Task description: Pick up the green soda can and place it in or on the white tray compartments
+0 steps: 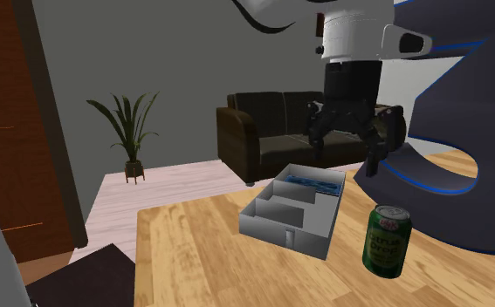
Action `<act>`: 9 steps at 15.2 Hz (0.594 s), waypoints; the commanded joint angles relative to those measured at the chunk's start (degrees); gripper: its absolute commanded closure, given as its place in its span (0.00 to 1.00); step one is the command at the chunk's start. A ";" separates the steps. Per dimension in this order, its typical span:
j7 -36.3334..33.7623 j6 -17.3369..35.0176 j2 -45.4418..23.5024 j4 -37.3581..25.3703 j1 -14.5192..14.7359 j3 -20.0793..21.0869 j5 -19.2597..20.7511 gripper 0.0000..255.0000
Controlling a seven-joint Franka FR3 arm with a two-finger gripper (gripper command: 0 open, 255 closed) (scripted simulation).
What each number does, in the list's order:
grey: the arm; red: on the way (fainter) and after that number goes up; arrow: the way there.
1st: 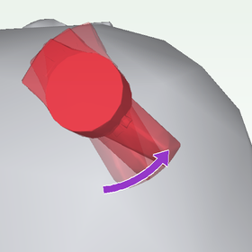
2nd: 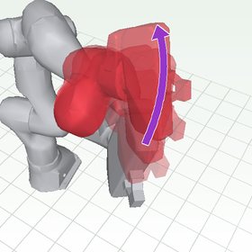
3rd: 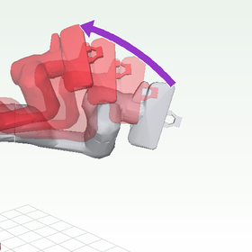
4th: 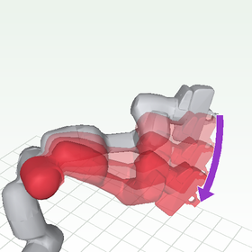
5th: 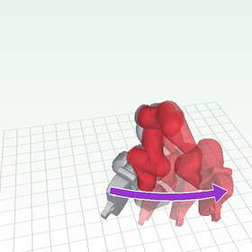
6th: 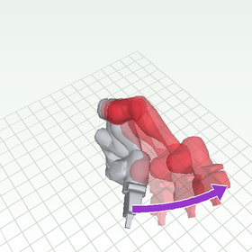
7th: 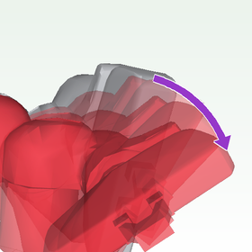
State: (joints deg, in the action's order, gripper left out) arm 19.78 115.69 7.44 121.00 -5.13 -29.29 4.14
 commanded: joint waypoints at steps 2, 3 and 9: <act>4.48 2.15 -7.36 -3.87 -0.64 -2.05 -3.98 0.00; 6.04 2.53 -9.82 -5.42 -1.11 -2.52 -5.47 0.00; 12.04 4.51 -20.08 -11.35 -4.19 -2.97 -11.84 0.00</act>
State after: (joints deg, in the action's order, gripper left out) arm 31.08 119.53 -11.56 109.88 -8.91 -32.28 -6.98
